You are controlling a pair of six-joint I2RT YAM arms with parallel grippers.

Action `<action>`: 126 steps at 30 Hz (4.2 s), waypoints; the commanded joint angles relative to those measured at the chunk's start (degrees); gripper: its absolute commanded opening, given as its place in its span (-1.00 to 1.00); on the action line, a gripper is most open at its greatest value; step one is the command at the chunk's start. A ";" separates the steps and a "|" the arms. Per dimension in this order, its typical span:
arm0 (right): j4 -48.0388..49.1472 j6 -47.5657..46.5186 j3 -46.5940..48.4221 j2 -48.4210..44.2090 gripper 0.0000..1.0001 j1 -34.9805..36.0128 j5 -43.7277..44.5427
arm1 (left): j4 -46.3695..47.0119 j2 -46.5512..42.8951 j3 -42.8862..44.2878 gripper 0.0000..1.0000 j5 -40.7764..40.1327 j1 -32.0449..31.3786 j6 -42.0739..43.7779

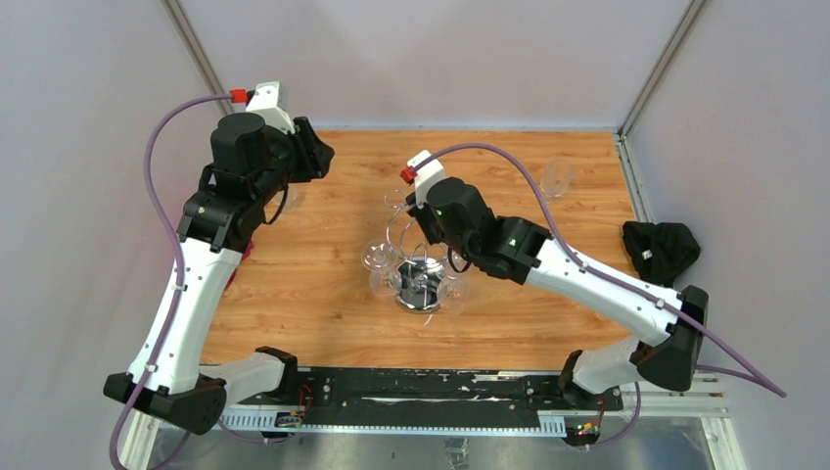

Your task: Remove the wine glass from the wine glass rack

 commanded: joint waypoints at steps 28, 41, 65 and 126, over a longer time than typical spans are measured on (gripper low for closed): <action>2.37 -7.84 18.82 17.05 -1.00 -11.63 -2.70 | 1.61 -2.49 0.13 -0.01 0.16 -0.30 2.81; -1.19 -7.23 24.44 21.47 -1.00 -12.84 -3.41 | 2.01 -3.32 -1.53 0.00 0.16 -0.30 2.81; -2.54 14.24 7.01 -5.50 0.09 -25.49 -13.83 | 5.76 -2.65 -5.42 0.17 1.20 -0.30 0.93; 30.79 47.90 -27.94 -7.03 -0.62 -43.29 -60.65 | 6.66 -6.79 -9.07 0.15 3.41 -0.30 -0.02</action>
